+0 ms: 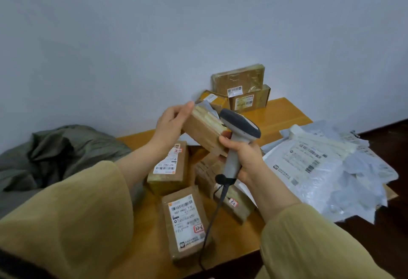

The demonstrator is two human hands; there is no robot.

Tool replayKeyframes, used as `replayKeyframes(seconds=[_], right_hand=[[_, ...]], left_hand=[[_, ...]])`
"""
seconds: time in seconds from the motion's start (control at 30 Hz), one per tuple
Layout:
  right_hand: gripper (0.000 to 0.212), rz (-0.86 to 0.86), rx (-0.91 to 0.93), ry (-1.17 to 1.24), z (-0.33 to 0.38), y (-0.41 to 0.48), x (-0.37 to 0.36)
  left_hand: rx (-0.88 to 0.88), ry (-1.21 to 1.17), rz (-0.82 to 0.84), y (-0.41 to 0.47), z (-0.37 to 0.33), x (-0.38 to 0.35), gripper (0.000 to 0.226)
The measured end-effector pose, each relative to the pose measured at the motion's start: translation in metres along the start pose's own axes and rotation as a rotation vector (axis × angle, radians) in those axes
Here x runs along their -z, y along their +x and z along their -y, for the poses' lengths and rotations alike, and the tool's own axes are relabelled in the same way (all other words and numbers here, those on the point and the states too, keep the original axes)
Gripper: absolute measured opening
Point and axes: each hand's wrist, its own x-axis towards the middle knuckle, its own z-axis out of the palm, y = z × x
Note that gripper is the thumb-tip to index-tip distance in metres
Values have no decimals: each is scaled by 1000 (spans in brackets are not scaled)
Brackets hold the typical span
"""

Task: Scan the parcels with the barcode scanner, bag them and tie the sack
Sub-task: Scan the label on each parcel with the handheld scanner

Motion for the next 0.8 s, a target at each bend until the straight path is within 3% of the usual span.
replayKeyframes(seconds=[0.1,0.23,0.3,0.43,0.5,0.63,0.8], right_hand=[[33,-43,50,-68,0,-4,4],[41,-69,88,-132,1,-7,10],[41,-77,99,-193,2,-7,14],[47,-84,111,-231,4,-11,21],[43,-70,127,-233,6,-12,25],[37,-44,150,-242,10,-19,31],[20,-111,171,-285,14,-32,29]], left_hand=[[146,0,-77,2,-4,3,34],[354,-222,123,4,-16,8,38],[423,-161,218,4,-18,13,29],[516,61,437,6,-13,22,52],[540,90,476,7,-9,19,51],[551,24,433,7,-5,11,37],[418,186,248,8,10,6,50]])
